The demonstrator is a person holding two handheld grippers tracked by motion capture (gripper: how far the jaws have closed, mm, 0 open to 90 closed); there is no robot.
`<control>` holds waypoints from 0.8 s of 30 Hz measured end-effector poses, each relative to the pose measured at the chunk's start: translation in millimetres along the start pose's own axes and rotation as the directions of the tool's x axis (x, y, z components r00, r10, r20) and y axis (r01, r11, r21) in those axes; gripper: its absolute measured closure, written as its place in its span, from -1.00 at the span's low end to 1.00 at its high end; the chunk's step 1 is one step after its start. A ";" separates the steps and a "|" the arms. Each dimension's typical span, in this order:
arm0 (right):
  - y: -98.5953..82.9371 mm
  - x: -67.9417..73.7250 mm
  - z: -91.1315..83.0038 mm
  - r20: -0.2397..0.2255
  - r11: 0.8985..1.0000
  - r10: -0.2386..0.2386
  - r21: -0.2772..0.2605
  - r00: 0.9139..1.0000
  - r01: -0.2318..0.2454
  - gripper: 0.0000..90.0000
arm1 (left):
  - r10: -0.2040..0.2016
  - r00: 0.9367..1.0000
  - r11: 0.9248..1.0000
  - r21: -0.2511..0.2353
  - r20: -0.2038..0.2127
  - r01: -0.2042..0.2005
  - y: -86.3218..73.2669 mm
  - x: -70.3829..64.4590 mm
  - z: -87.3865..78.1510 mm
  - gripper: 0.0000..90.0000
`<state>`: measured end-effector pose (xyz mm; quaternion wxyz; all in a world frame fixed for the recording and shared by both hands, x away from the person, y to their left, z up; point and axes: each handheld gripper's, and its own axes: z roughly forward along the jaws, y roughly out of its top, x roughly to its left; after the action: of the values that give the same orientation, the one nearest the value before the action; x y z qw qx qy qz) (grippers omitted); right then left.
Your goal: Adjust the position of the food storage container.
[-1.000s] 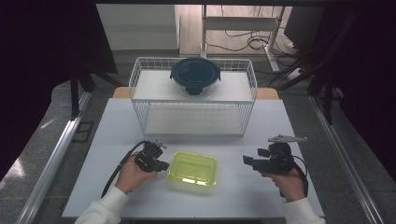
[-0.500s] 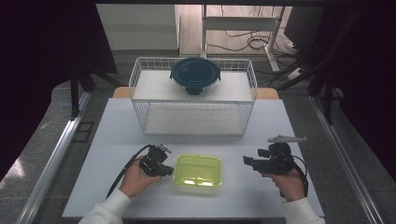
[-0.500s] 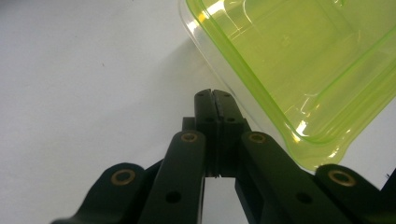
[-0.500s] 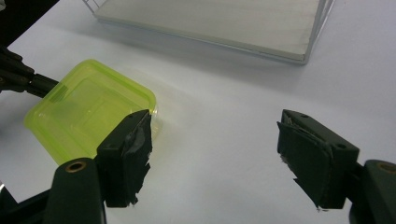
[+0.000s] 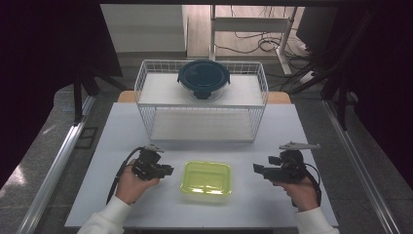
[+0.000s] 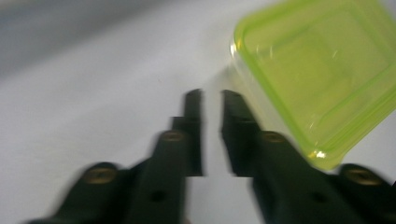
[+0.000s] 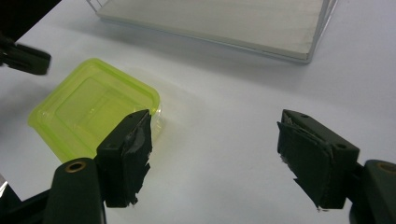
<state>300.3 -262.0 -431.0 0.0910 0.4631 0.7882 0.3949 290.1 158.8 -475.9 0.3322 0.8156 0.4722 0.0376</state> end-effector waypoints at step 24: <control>-4.3 3.2 9.8 -0.036 1.000 -0.015 0.023 0.999 0.016 -0.52 | -0.094 0.995 0.992 -0.085 0.019 0.095 -3.0 1.0 -15.7 -0.56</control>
<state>300.8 -255.3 -439.9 0.0745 0.4511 0.7978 0.3931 282.5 168.6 -465.7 0.3718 0.7775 0.5059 0.0359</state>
